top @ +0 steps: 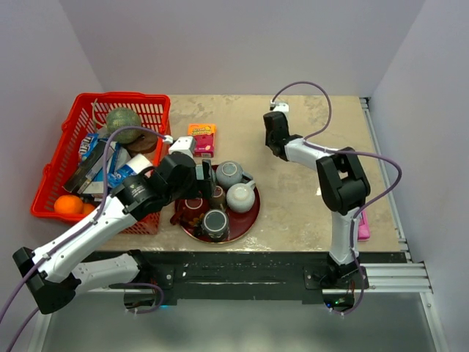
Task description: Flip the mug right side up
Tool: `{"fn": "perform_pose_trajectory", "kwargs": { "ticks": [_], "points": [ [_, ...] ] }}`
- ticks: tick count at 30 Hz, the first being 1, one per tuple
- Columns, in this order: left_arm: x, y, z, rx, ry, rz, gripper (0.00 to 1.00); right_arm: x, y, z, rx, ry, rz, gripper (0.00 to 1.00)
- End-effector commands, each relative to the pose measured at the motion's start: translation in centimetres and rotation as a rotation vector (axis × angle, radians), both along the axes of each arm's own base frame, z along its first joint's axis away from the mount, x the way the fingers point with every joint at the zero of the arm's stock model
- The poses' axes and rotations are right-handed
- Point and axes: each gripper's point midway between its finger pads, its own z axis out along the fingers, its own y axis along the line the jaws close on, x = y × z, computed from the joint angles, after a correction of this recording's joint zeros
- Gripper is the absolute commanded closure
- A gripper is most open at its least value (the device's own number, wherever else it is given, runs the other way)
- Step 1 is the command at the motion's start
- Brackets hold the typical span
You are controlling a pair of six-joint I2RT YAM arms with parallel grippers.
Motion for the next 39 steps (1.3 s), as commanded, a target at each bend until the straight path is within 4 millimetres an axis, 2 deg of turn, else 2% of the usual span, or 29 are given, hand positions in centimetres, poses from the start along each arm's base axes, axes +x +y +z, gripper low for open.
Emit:
{"fn": "perform_pose_trajectory", "kwargs": {
  "ticks": [1, 5, 9, 12, 13, 15, 16, 17, 18, 19, 21, 24, 29, 32, 36, 39],
  "points": [
    [-0.4, 1.4, -1.0, 0.067, 0.008, 0.011, 0.01, 2.7, 0.1, 3.4, -0.003, -0.137, -0.028, 0.81],
    [-0.8, 1.8, -1.9, 0.076, 0.029, 0.017, 0.01, 2.0, 0.0, 3.2, 0.021, -0.138, -0.034, 0.44],
    [-1.3, 1.8, -2.5, 0.072, 0.04, 0.007, 0.01, 1.4, 0.0, 4.4, 0.062, -0.145, -0.054, 0.32],
    [-1.7, 1.2, -1.9, 0.047, 0.027, -0.058, 0.01, 0.6, -0.5, 5.2, 0.078, -0.14, -0.077, 0.23],
    [-1.9, 1.1, -1.8, 0.042, 0.022, -0.075, 0.01, 0.2, -0.6, 6.5, 0.094, -0.158, -0.078, 0.22],
    [-2.3, 0.9, -1.6, 0.031, 0.014, -0.115, 0.01, -1.0, -0.9, 6.6, 0.108, -0.132, -0.086, 0.15],
    [-2.5, 0.9, -1.7, 0.031, 0.015, -0.127, 0.01, -1.5, -1.0, 7.7, 0.125, -0.139, -0.086, 0.13],
    [-2.8, 0.9, -1.9, 0.037, 0.019, -0.142, 0.01, -2.5, -1.3, 7.4, 0.123, -0.1, -0.091, 0.09],
    [-3.1, 1.0, -2.1, 0.036, 0.027, -0.149, 0.01, -3.1, -1.3, 7.6, 0.129, -0.082, -0.083, 0.01],
    [-3.3, 1.1, -2.3, 0.038, 0.033, -0.152, 0.01, -3.8, -1.4, 8.7, 0.14, -0.086, -0.084, 0.01],
    [-4.0, 1.4, -3.5, 0.048, 0.059, -0.173, 0.01, -5.7, -2.0, 8.4, 0.149, -0.025, -0.102, 0.01],
    [-4.8, 1.1, -4.9, 0.049, 0.07, -0.225, 0.01, -8.6, -1.7, 9.8, 0.225, -0.007, -0.058, 0.01],
    [-6.7, -1.1, -6.7, 0.076, 0.062, -0.366, 0.01, -12.8, -1.2, 11.8, 0.357, -0.013, 0.006, 0.01],
    [-7.4, -1.1, -9.2, 0.185, 0.12, -0.37, 0.01, -14.2, -1.5, 11.7, 0.371, 0.002, 0.013, 0.01],
    [-8.3, -2.4, -10.1, 0.183, 0.163, -0.468, 0.01, -15.8, -2.0, 12.6, 0.378, -0.002, 0.028, 0.01],
    [-8.2, -3.0, -10.4, 0.195, 0.167, -0.495, 0.01, -16.7, -2.3, 12.6, 0.375, -0.003, 0.035, 0.01]
  ]
}}
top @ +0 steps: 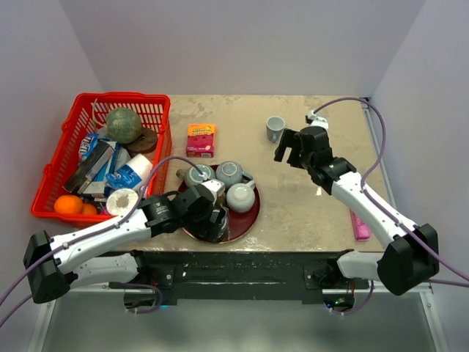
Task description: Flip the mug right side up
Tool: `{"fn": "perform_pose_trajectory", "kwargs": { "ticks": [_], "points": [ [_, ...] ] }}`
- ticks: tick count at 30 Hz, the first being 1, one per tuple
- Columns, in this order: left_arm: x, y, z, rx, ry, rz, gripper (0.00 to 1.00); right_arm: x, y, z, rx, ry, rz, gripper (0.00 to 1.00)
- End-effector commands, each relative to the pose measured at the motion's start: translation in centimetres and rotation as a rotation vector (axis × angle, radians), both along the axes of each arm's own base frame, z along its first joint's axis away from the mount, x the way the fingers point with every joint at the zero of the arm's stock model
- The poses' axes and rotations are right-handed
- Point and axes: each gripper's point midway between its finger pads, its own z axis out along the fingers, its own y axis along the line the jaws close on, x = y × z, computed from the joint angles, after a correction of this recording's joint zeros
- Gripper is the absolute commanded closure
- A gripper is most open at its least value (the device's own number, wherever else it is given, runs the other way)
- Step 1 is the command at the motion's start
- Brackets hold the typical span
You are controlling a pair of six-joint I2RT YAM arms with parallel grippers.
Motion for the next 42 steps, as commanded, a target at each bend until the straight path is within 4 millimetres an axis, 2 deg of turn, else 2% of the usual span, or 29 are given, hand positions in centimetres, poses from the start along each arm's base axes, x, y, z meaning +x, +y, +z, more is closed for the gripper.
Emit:
{"fn": "perform_pose_trajectory", "kwargs": {
  "ticks": [1, 11, 19, 22, 23, 26, 30, 36, 42],
  "points": [
    [0.2, -1.4, 0.1, -0.018, -0.015, -0.075, 0.01, -1.7, -0.3, 0.7, 0.023, 0.002, 0.01, 0.01],
    [-0.4, -2.4, -2.5, 0.042, 0.071, -0.137, 0.01, -3.4, -1.2, 2.0, 0.008, -0.02, 0.024, 0.01],
    [0.0, -2.4, -3.1, 0.062, 0.066, -0.118, 0.01, -4.6, -1.6, 2.0, 0.015, -0.011, 0.028, 0.01],
    [-0.1, -3.0, -2.9, 0.025, 0.069, -0.12, 0.09, -5.1, -2.0, 2.1, 0.011, -0.011, 0.022, 0.01],
    [-0.3, -3.2, -2.8, 0.011, 0.073, -0.124, 0.16, -5.2, -2.2, 2.2, 0.01, -0.017, 0.015, 0.01],
    [-0.3, -4.1, -2.1, -0.035, 0.064, -0.121, 0.26, -5.7, -2.5, 2.3, 0.012, -0.022, 0.006, 0.01],
    [-0.3, -4.5, -2.2, -0.049, 0.059, -0.112, 0.32, -6.4, -3.1, 1.9, 0.007, -0.017, -0.007, 0.01],
    [0.1, -4.0, -3.3, -0.013, 0.045, -0.091, 0.4, -6.9, -3.4, 1.4, 0.01, -0.01, -0.022, 0.01],
    [0.9, -2.4, -4.5, 0.07, -0.007, -0.023, 0.53, -7.0, -3.3, 1.2, 0.016, -0.004, -0.016, 0.02]
  ]
}}
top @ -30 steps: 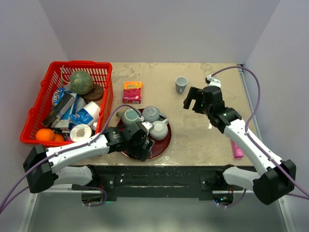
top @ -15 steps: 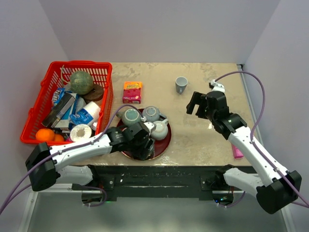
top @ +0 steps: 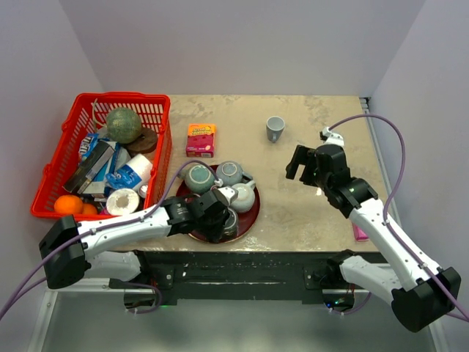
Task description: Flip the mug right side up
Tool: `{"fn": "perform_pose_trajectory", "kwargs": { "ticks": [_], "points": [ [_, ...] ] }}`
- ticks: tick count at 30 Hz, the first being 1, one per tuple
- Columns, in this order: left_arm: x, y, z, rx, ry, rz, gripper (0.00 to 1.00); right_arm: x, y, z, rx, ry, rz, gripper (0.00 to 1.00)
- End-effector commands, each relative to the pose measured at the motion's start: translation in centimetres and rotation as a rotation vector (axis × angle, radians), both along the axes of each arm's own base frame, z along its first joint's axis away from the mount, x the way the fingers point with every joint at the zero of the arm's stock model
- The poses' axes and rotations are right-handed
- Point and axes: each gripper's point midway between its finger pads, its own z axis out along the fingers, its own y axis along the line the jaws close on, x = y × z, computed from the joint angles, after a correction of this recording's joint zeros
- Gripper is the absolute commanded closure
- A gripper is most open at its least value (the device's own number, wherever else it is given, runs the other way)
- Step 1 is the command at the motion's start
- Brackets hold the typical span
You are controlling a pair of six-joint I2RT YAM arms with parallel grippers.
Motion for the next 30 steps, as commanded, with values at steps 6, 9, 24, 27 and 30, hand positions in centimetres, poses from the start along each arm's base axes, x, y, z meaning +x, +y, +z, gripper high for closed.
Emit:
{"fn": "perform_pose_trajectory", "kwargs": {
  "ticks": [6, 9, 24, 27, 30],
  "points": [
    [0.9, 0.7, -1.6, 0.025, -0.063, 0.073, 0.55, -0.1, -0.4, 0.6, 0.022, -0.021, -0.032, 0.02],
    [0.9, 1.1, -2.0, 0.039, -0.073, 0.084, 0.57, -0.2, -0.5, 0.6, 0.022, -0.018, -0.043, 0.02],
    [2.0, 1.4, -0.5, 0.019, -0.16, 0.117, 1.0, -0.3, -0.8, 0.9, 0.04, -0.018, -0.072, 0.03],
    [2.2, 1.3, 0.3, 0.006, -0.176, 0.125, 1.0, -0.3, -0.6, 0.9, 0.048, -0.018, -0.072, 0.03],
    [2.3, 1.2, 1.4, -0.008, -0.192, 0.128, 1.0, -0.4, -0.5, 1.0, 0.054, -0.019, -0.066, 0.03]
  ]
}}
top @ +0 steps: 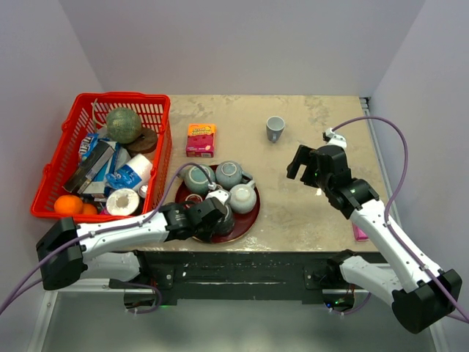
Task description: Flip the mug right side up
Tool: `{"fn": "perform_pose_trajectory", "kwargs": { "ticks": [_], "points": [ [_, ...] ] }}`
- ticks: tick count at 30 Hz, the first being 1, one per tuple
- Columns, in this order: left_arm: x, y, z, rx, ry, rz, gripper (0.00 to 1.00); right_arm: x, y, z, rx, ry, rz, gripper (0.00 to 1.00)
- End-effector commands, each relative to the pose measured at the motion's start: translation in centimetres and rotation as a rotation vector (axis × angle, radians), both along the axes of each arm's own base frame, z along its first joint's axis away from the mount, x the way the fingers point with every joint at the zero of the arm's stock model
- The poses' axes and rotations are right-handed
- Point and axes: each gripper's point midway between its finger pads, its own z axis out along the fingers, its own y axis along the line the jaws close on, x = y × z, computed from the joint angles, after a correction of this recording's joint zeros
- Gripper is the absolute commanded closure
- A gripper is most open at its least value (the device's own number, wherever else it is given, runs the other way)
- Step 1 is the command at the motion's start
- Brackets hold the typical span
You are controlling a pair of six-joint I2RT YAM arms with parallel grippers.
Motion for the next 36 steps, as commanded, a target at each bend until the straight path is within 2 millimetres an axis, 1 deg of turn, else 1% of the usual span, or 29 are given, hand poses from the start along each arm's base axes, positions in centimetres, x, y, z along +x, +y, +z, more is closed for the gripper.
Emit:
{"fn": "perform_pose_trajectory", "kwargs": {
  "ticks": [1, 2, 3, 5, 6, 8, 9, 11, 12, 13, 14, 16, 17, 18, 19, 20, 21, 23, 24, 25, 26, 27, 30, 31, 32, 33, 34, 35, 36],
  "points": [
    [1.5, -1.4, 3.5, -0.098, -0.102, 0.032, 1.0, 0.0, -0.2, 1.2, 0.028, -0.036, -0.025, 0.03],
    [1.1, -1.4, 3.7, -0.101, -0.093, 0.022, 1.0, 0.0, -0.2, 1.2, 0.03, -0.035, -0.025, 0.03],
    [1.0, -1.9, 4.5, -0.126, -0.096, 0.004, 1.0, -0.1, -0.1, 1.4, 0.036, -0.037, -0.018, 0.03],
    [0.1, -2.2, 5.0, -0.14, -0.083, -0.029, 1.0, -0.2, 0.1, 1.5, 0.04, -0.037, -0.01, 0.03],
    [-0.1, -2.4, 5.8, -0.161, -0.085, -0.031, 1.0, -0.2, 0.1, 1.5, 0.038, -0.035, -0.003, 0.03],
    [-0.6, -2.4, 6.6, -0.172, -0.076, -0.041, 1.0, -0.3, 0.2, 1.8, 0.041, -0.036, 0.003, 0.03],
    [-0.7, -2.8, 7.7, -0.2, -0.081, -0.044, 1.0, -0.3, 0.2, 2.0, 0.044, -0.039, 0.004, 0.03],
    [-1.1, -3.0, 8.6, -0.216, -0.067, -0.056, 1.0, -0.5, 0.5, 2.4, 0.057, -0.04, 0.021, 0.03],
    [-1.2, -3.4, 9.9, -0.251, -0.072, -0.063, 1.0, -0.6, 0.8, 2.9, 0.069, -0.046, 0.03, 0.03],
    [-1.5, -3.7, 10.4, -0.273, -0.065, -0.086, 1.0, -0.7, 1.1, 3.2, 0.082, -0.047, 0.045, 0.03],
    [-2.6, -4.9, 11.4, -0.346, -0.038, -0.151, 1.0, -0.8, 1.2, 3.5, 0.09, -0.051, 0.053, 0.03],
    [-3.3, -5.5, 13.7, -0.452, -0.052, -0.194, 1.0, -0.9, 1.5, 4.4, 0.105, -0.059, 0.065, 0.03],
    [-3.8, -6.4, 15.1, -0.525, -0.054, -0.228, 1.0, -1.1, 1.7, 4.8, 0.116, -0.063, 0.078, 0.03],
    [-3.9, -6.6, 17.0, -0.588, -0.079, -0.238, 1.0, -1.1, 1.7, 5.5, 0.116, -0.074, 0.084, 0.03],
    [-3.8, -6.8, 18.2, -0.622, -0.097, -0.24, 1.0, -1.2, 1.7, 5.9, 0.116, -0.076, 0.088, 0.03],
    [-3.6, -7.1, 19.5, -0.658, -0.119, -0.241, 1.0, -1.3, 1.8, 6.2, 0.119, -0.079, 0.097, 0.03],
    [-3.3, -7.4, 21.4, -0.691, -0.149, -0.234, 1.0, -1.3, 1.9, 7.0, 0.124, -0.092, 0.103, 0.03],
    [-2.4, -7.9, 23.4, -0.729, -0.194, -0.208, 1.0, -1.4, 2.1, 8.1, 0.136, -0.107, 0.115, 0.03],
    [-1.9, -8.4, 24.9, -0.758, -0.213, -0.194, 1.0, -1.5, 2.4, 9.0, 0.153, -0.12, 0.13, 0.03],
    [-1.6, -8.7, 25.7, -0.776, -0.229, -0.186, 1.0, -1.5, 2.5, 9.6, 0.159, -0.131, 0.136, 0.02],
    [-1.0, -9.1, 27.1, -0.81, -0.264, -0.176, 1.0, -1.6, 2.6, 10.6, 0.17, -0.149, 0.143, 0.02],
    [-0.6, -9.5, 28.1, -0.831, -0.276, -0.154, 1.0, -1.8, 2.7, 11.1, 0.181, -0.158, 0.152, 0.02],
    [1.0, -10.1, 30.3, -0.855, -0.333, -0.108, 1.0, -2.4, 3.0, 13.5, 0.208, -0.214, 0.185, 0.02],
    [1.6, -10.2, 30.7, -0.86, -0.35, -0.097, 1.0, -3.1, 2.8, 15.0, 0.227, -0.265, 0.196, 0.02],
    [2.2, -10.3, 31.3, -0.875, -0.37, -0.085, 1.0, -3.5, 2.9, 15.6, 0.244, -0.296, 0.212, 0.02],
    [2.7, -10.5, 31.4, -0.879, -0.372, -0.082, 1.0, -3.4, 3.1, 17.8, 0.277, -0.393, 0.229, 0.02],
    [4.0, -10.1, 31.5, -0.884, -0.387, -0.059, 1.0, -5.2, 3.5, 19.8, 0.323, -0.472, 0.294, 0.02],
    [4.3, -10.3, 32.1, -0.919, -0.382, -0.075, 1.0, -5.7, 3.9, 20.2, 0.343, -0.502, 0.326, 0.02],
    [4.7, -10.4, 32.2, -0.947, -0.371, -0.069, 1.0, -6.2, 4.1, 21.7, 0.372, -0.563, 0.355, 0.02]
  ]
}}
